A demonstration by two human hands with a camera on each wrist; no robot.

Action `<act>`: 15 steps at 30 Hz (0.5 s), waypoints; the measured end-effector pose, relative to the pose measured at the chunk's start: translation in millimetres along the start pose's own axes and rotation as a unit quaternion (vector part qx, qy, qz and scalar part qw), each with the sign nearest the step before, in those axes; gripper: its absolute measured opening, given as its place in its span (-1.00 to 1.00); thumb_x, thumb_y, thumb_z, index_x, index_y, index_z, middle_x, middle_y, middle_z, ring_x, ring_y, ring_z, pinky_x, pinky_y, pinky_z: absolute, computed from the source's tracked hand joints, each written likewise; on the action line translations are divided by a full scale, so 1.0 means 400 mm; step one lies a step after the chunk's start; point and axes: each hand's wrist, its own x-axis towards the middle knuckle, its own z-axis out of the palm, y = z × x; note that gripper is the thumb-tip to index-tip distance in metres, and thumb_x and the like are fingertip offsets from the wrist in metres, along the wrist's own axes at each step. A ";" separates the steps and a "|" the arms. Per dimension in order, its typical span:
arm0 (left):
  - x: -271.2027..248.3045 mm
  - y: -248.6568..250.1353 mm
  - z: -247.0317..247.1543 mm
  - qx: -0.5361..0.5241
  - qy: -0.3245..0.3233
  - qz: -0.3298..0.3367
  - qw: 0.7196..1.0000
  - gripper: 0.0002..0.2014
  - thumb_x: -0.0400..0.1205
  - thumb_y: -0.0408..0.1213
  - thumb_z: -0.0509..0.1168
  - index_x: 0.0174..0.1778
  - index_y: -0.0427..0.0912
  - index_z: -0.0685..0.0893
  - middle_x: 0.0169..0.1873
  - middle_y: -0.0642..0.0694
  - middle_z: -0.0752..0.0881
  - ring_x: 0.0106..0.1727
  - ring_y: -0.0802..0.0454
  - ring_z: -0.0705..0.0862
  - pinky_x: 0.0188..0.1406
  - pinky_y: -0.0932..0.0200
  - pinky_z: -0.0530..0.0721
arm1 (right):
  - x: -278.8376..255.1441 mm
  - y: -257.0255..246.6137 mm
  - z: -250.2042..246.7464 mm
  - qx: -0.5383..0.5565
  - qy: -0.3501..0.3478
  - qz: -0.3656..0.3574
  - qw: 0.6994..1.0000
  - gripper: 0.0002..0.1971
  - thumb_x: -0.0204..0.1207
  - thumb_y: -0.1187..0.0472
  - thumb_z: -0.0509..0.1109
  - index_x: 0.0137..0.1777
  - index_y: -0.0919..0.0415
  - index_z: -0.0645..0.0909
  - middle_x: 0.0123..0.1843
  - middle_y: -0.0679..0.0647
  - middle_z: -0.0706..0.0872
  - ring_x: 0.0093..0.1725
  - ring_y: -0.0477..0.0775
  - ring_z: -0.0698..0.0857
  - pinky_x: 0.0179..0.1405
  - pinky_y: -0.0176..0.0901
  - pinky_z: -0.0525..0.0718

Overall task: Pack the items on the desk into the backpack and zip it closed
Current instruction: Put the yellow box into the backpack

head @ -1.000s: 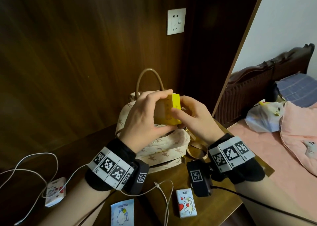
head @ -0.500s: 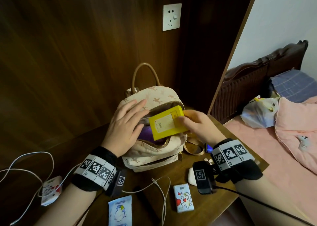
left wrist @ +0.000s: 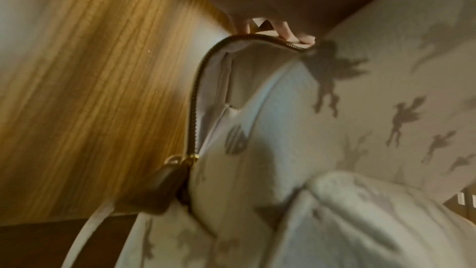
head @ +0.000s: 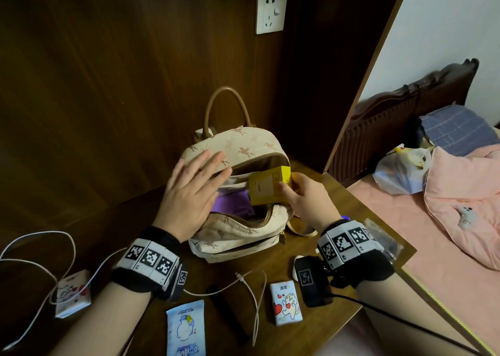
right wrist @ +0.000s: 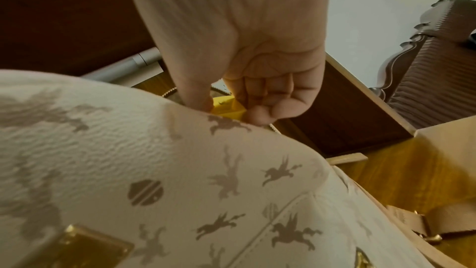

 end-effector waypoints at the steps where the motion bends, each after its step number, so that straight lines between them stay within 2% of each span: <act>1: -0.004 -0.004 0.007 0.004 0.006 0.004 1.000 -0.48 0.64 -0.29 0.11 0.58 0.00 0.34 0.64 -0.05 0.22 0.66 -0.10 0.16 0.56 -0.33 0.17 | 0.003 -0.002 0.000 -0.010 -0.004 0.002 1.000 -0.68 0.64 -0.01 0.20 0.01 0.28 0.55 -0.14 0.21 0.71 -0.18 0.18 0.70 -0.19 -0.07 0.68; 4: -0.016 -0.016 0.020 0.025 0.017 0.010 0.999 -0.41 0.60 -0.37 0.18 0.59 0.00 0.31 0.64 -0.08 0.22 0.67 -0.11 0.14 0.57 -0.34 0.12 | 0.011 -0.005 -0.005 -0.045 -0.037 0.003 0.998 -0.72 0.65 0.00 0.19 -0.02 0.25 0.53 -0.16 0.21 0.72 -0.21 0.16 0.72 -0.19 -0.06 0.71; 8: -0.017 -0.013 0.023 0.012 0.035 0.004 0.999 -0.49 0.64 -0.33 0.14 0.56 -0.02 0.37 0.63 -0.08 0.26 0.66 -0.12 0.17 0.58 -0.33 0.09 | 0.019 -0.013 -0.003 -0.113 -0.065 0.005 0.991 -0.74 0.63 0.00 0.20 -0.06 0.22 0.48 -0.20 0.15 0.67 -0.20 0.16 0.69 -0.23 -0.05 0.65; 11: -0.016 -0.004 0.024 0.007 0.028 -0.011 1.000 -0.52 0.65 -0.25 0.11 0.53 -0.05 0.43 0.62 -0.08 0.28 0.66 -0.10 0.18 0.59 -0.31 0.05 | 0.021 -0.022 0.011 -0.184 -0.054 0.012 0.981 -0.73 0.62 -0.06 0.18 -0.13 0.14 0.38 -0.30 0.05 0.54 -0.26 0.10 0.56 -0.40 -0.19 0.41; 15: -0.010 -0.003 0.022 0.044 -0.037 -0.037 0.998 -0.44 0.63 -0.02 0.08 0.60 -0.02 0.32 0.66 -0.08 0.18 0.68 -0.10 0.11 0.56 -0.37 0.02 | 0.020 -0.022 0.020 -0.217 -0.049 -0.013 0.975 -0.69 0.61 -0.11 0.19 -0.14 0.15 0.39 -0.28 0.03 0.51 -0.27 0.09 0.53 -0.36 -0.20 0.37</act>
